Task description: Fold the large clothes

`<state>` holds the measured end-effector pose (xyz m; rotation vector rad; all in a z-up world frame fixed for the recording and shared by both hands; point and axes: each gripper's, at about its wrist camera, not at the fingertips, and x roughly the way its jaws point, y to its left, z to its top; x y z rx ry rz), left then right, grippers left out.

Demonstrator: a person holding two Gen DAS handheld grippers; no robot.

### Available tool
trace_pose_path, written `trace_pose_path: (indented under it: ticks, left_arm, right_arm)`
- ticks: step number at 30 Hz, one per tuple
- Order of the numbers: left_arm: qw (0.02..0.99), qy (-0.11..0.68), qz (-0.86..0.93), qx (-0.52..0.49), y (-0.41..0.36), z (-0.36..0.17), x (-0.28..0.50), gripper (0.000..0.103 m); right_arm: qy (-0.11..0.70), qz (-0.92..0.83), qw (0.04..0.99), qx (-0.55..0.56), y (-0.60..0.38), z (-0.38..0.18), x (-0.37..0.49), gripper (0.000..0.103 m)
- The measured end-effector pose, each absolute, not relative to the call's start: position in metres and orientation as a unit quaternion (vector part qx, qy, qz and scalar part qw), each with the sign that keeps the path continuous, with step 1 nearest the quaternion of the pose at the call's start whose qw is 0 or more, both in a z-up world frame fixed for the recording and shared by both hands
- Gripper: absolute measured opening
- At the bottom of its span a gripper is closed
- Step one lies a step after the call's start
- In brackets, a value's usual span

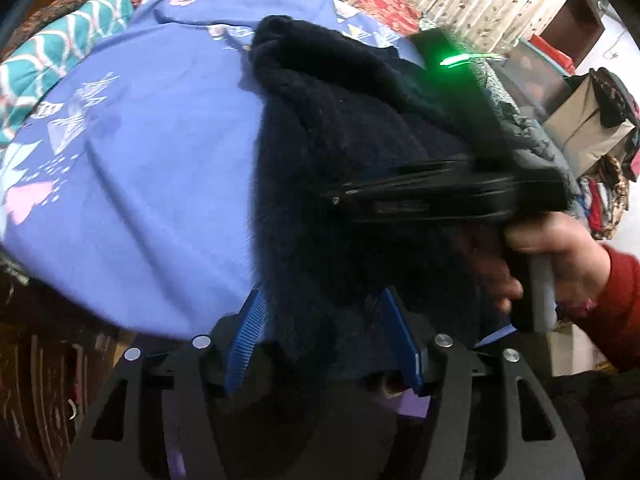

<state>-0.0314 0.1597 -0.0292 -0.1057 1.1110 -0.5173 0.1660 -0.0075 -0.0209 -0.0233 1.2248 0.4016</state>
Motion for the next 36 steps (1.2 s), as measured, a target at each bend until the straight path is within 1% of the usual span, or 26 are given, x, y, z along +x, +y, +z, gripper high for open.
trace_pose_path:
  ticks: [1,2,4,5,6,8,9,10,11,12,13,15,17,18,20,21,22,24,28,31,32,33,34,35,36]
  left_arm:
    - [0.819,0.519,-0.239,-0.054,0.166,-0.028,-0.035,0.080]
    - [0.821,0.516,-0.237,-0.059,0.171,-0.027,-0.037,0.080]
    - [0.826,0.507,-0.237,-0.073,0.182,-0.022,-0.038,0.081]
    - [0.827,0.503,-0.239,-0.077,0.184,-0.021,-0.037,0.082]
    - [0.828,0.501,-0.241,-0.080,0.186,-0.020,-0.036,0.084]
    - [0.827,0.503,-0.237,-0.081,0.184,-0.021,-0.026,0.085]
    - [0.826,0.504,-0.239,-0.080,0.184,-0.022,-0.025,0.085]
    - [0.824,0.504,-0.246,-0.077,0.180,-0.023,-0.019,0.085]
    - [0.824,0.506,-0.245,-0.072,0.177,-0.025,-0.014,0.086]
    - [0.823,0.510,-0.239,-0.066,0.173,-0.028,-0.009,0.086]
    - [0.820,0.520,-0.232,-0.062,0.170,-0.034,0.000,0.086]
    - [0.811,0.536,-0.227,-0.063,0.164,-0.043,0.008,0.087]
    - [0.798,0.554,-0.230,-0.058,0.159,-0.053,0.016,0.087]
    - [0.792,0.560,-0.236,-0.058,0.157,-0.056,0.018,0.087]
    - [0.784,0.568,-0.245,-0.053,0.152,-0.062,0.019,0.087]
    - [0.781,0.573,-0.244,-0.049,0.152,-0.065,0.019,0.087]
    - [0.776,0.580,-0.243,-0.047,0.151,-0.069,0.019,0.087]
    - [0.763,0.594,-0.248,-0.061,0.153,-0.075,0.017,0.087]
    - [0.744,0.613,-0.256,-0.075,0.156,-0.089,0.011,0.087]
    - [0.742,0.616,-0.254,-0.068,0.152,-0.096,0.004,0.086]
    - [0.742,0.615,-0.258,-0.068,0.149,-0.096,0.002,0.080]
    - [0.740,0.615,-0.262,-0.067,0.145,-0.095,0.001,0.063]
    - [0.737,0.617,-0.268,-0.066,0.143,-0.091,0.000,0.055]
    - [0.737,0.617,-0.269,-0.067,0.141,-0.088,0.000,0.045]
    - [0.736,0.617,-0.270,-0.072,0.140,-0.083,-0.001,0.041]
  right_arm:
    - [0.566,0.193,0.801,0.018,-0.012,-0.014,0.167,0.013]
    - [0.557,0.205,0.804,0.041,-0.015,-0.004,0.166,0.011]
    - [0.495,0.248,0.830,0.075,-0.020,0.033,0.157,0.011]
    - [0.474,0.257,0.838,0.089,-0.022,0.043,0.156,0.011]
    - [0.474,0.262,0.834,0.110,-0.024,0.042,0.160,0.011]
    - [0.526,0.267,0.792,0.157,-0.021,0.008,0.178,0.011]
    - [0.552,0.253,0.781,0.147,-0.018,-0.012,0.182,0.011]
    - [0.571,0.237,0.774,0.136,-0.015,-0.031,0.186,0.015]
    - [0.566,0.234,0.776,0.151,-0.018,-0.042,0.185,0.016]
    - [0.553,0.238,0.777,0.184,-0.028,-0.043,0.179,0.021]
    - [0.548,0.241,0.773,0.208,-0.035,-0.041,0.176,0.034]
    - [0.534,0.258,0.772,0.231,-0.048,-0.018,0.163,0.049]
    - [0.485,0.266,0.802,0.226,-0.077,0.017,0.133,0.050]
    - [0.465,0.258,0.818,0.218,-0.095,0.030,0.120,0.052]
    - [0.428,0.225,0.854,0.191,-0.139,0.056,0.093,0.061]
    - [0.408,0.189,0.878,0.167,-0.165,0.063,0.065,0.067]
    - [0.397,0.150,0.894,0.144,-0.192,0.066,0.041,0.069]
    - [0.399,0.076,0.905,0.125,-0.241,0.064,-0.004,0.070]
    - [0.433,-0.034,0.886,0.160,-0.323,0.031,-0.080,0.073]
    - [0.451,-0.049,0.862,0.227,-0.366,0.000,-0.106,0.073]
    - [0.449,-0.040,0.857,0.250,-0.369,-0.008,-0.111,0.073]
    - [0.449,-0.020,0.849,0.276,-0.366,-0.017,-0.113,0.073]
    - [0.453,0.000,0.843,0.289,-0.361,-0.022,-0.112,0.065]
    - [0.464,0.028,0.833,0.299,-0.354,-0.031,-0.110,0.053]
    - [0.482,0.051,0.820,0.306,-0.341,-0.041,-0.109,0.022]
